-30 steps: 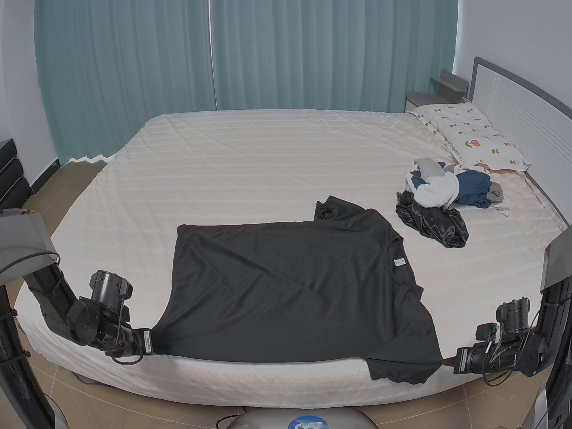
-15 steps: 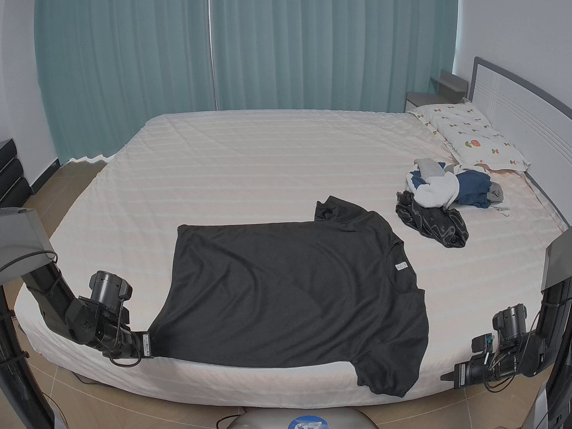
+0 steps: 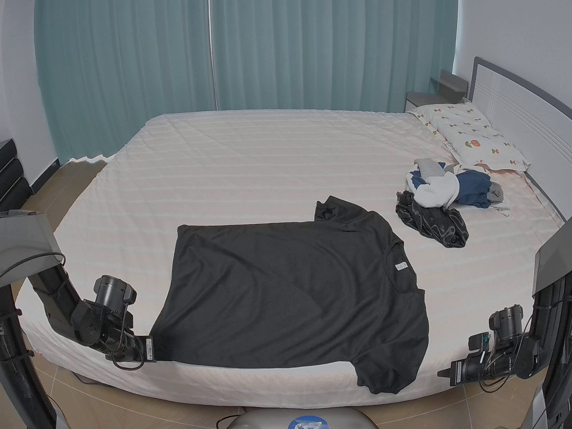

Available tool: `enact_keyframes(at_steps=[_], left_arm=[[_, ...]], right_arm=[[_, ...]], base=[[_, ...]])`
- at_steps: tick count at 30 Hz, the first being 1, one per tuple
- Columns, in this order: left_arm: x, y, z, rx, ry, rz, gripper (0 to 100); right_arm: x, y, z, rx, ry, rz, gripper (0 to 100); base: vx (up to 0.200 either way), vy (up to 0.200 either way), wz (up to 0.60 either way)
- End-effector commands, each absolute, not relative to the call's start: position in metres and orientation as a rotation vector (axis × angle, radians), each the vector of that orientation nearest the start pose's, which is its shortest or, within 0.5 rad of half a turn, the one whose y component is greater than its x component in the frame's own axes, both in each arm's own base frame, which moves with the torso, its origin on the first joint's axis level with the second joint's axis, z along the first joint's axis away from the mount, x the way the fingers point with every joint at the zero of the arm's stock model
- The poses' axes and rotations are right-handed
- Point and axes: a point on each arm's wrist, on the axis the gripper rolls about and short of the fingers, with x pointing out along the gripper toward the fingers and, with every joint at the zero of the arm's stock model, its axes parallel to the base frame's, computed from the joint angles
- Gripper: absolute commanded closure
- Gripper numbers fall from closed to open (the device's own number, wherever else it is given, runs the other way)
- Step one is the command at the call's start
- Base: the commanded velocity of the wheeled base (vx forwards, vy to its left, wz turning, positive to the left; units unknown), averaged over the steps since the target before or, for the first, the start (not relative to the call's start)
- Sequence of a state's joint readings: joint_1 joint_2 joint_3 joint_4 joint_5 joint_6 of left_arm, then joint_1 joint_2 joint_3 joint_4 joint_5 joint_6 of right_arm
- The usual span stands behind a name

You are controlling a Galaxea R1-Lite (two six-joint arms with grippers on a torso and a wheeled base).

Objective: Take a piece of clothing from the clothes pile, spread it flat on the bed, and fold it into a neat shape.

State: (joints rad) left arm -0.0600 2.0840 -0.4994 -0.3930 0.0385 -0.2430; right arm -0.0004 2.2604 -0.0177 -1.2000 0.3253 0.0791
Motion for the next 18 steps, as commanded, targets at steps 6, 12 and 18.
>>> enact_keyframes(at_steps=[6,12,18], left_arm=[[0.260,-0.013,-0.008,-0.168,1.172,0.133,0],[0.268,-0.009,0.011,-0.237,1.091,0.104,0],[0.284,-0.011,0.024,-0.433,1.028,0.087,0]], right_arm=[[0.196,0.005,-0.030,0.314,0.961,0.216,100],[0.215,0.016,-0.017,0.439,0.774,0.217,100],[0.252,0.027,-0.012,0.524,0.629,0.205,100]], base=[[0.000,0.000,0.00],[0.000,0.000,0.00],[0.000,0.000,0.00]])
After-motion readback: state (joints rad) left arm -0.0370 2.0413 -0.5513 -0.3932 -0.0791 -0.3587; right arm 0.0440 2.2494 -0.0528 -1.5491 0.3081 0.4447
